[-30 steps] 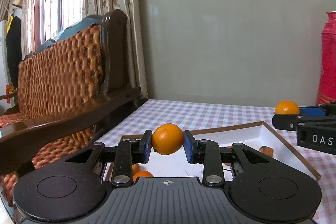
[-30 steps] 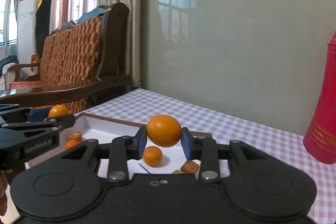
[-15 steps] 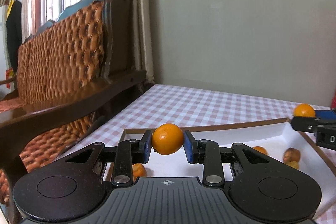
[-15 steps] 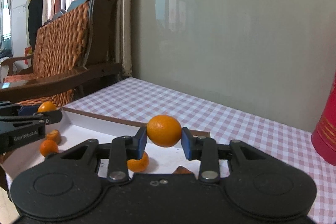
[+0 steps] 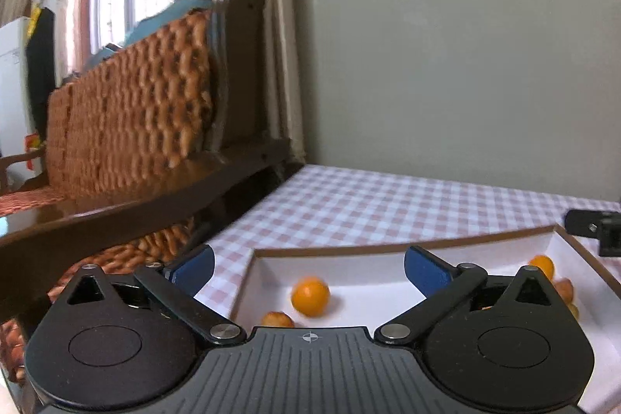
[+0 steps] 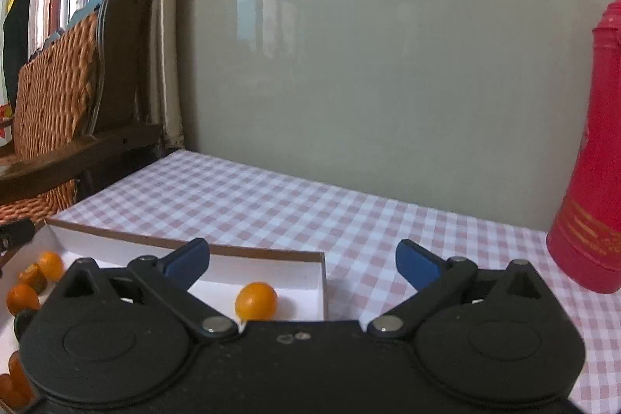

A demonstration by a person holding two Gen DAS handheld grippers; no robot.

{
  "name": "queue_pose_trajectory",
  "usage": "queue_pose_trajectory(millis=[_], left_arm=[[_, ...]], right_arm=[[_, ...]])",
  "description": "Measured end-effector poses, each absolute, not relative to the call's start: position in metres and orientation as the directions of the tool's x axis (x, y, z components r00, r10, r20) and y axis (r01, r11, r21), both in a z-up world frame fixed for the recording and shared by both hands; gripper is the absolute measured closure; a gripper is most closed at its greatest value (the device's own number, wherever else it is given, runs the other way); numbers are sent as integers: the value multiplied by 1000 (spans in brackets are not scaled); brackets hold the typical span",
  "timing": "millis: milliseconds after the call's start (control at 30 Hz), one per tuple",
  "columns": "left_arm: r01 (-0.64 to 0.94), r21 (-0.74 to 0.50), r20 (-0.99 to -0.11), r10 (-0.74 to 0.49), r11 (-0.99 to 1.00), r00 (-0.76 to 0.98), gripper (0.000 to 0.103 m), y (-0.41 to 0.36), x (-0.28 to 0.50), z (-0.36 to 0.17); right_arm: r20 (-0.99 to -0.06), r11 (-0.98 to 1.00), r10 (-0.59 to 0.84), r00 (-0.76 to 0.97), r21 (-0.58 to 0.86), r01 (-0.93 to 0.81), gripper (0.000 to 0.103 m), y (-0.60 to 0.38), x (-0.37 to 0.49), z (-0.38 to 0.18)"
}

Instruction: Organize fruits

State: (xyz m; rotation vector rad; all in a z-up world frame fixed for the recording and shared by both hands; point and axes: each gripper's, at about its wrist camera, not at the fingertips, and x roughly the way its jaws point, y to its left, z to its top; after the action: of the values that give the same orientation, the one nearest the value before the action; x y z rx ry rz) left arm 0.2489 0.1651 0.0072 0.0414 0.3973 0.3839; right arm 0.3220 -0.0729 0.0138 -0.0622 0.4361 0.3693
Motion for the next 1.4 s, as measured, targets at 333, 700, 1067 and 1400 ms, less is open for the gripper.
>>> queue_pose_trajectory(millis=[333,700,1067,1400], left_arm=[[-375,86,-378,379,923,845,0,168,244,8],[-362,105,-374,374,926,849,0,162,236,12],[-331,54,-356,328,942,875,0,154,169,44],[-288,8,-329,275,958,903,0,134,75,55]], right_arm=[[-433,921,359,827,20,-390,6,-65,323,19],[-451,920,358,818,22,-391,6,-67,315,22],[-419,913,362,833,-20,-407,6,-92,243,64],[-391,915,344,854,-66,-399,6,-131,140,87]])
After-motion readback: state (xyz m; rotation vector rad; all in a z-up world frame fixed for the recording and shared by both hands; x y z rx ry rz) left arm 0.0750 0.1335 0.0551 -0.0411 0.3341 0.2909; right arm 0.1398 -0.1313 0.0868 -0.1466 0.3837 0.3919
